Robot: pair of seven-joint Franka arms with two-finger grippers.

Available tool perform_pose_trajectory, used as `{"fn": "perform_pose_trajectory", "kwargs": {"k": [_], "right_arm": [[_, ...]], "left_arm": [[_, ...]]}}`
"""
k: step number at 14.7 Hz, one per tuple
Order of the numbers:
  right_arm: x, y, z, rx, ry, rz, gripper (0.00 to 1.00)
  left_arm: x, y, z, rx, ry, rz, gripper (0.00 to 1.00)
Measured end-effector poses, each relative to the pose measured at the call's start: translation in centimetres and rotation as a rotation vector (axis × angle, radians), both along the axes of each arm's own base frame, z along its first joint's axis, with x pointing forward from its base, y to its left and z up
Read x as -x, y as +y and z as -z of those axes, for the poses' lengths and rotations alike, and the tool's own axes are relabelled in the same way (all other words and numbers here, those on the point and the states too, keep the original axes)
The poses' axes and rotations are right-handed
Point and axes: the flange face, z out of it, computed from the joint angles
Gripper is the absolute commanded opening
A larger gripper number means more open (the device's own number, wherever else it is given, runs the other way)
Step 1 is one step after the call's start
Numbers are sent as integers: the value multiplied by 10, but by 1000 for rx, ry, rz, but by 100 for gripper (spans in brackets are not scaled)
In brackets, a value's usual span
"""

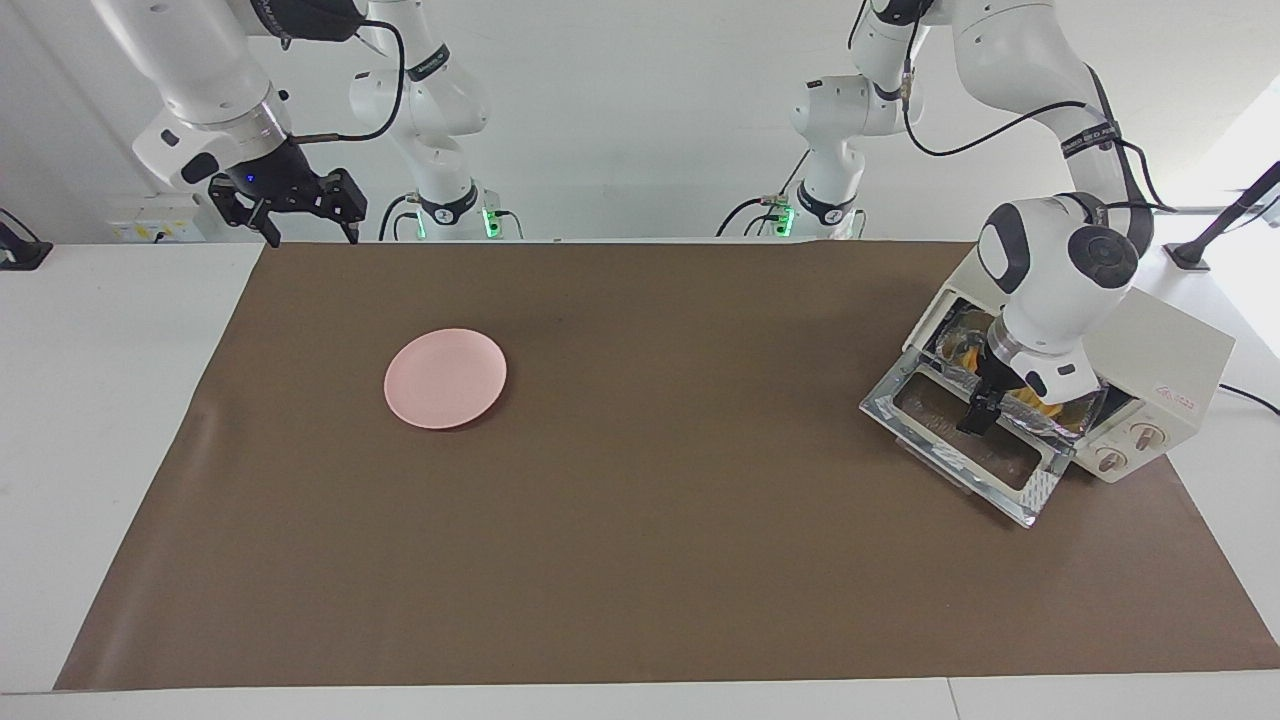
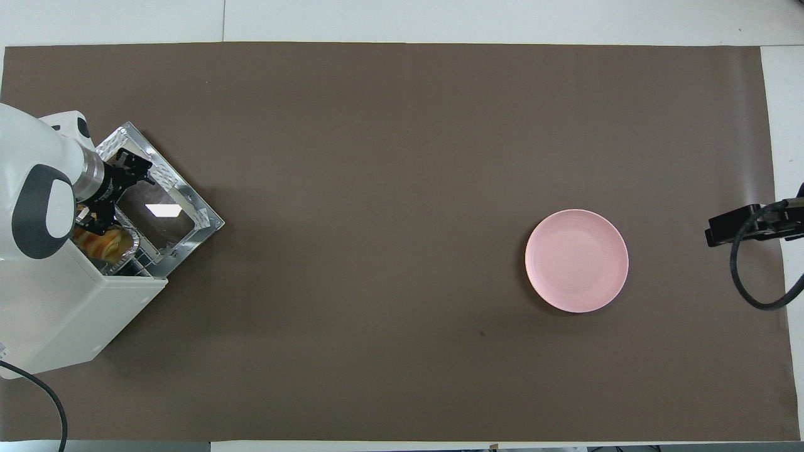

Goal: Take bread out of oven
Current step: 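Grasp the foil tray edge with the left gripper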

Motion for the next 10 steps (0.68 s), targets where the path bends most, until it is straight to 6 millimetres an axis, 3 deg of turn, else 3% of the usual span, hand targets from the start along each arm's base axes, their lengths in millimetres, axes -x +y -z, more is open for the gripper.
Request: {"fn": "perform_pose_trajectory", "kwargs": {"k": [4,6,8,10], "right_arm": [[0,0,0,0,0,0,100],[0,0,0,0,0,0,100],[0,0,0,0,0,0,100],[0,0,0,0,0,0,100]], "left_arm": [[1,-6,-5,0,-4,64,0],[-3,-20,-13,1,-18,123,0],[-8,-58,-26,3,-43,210,0],[-11,-126,-41,8,-79,323,0]]}}
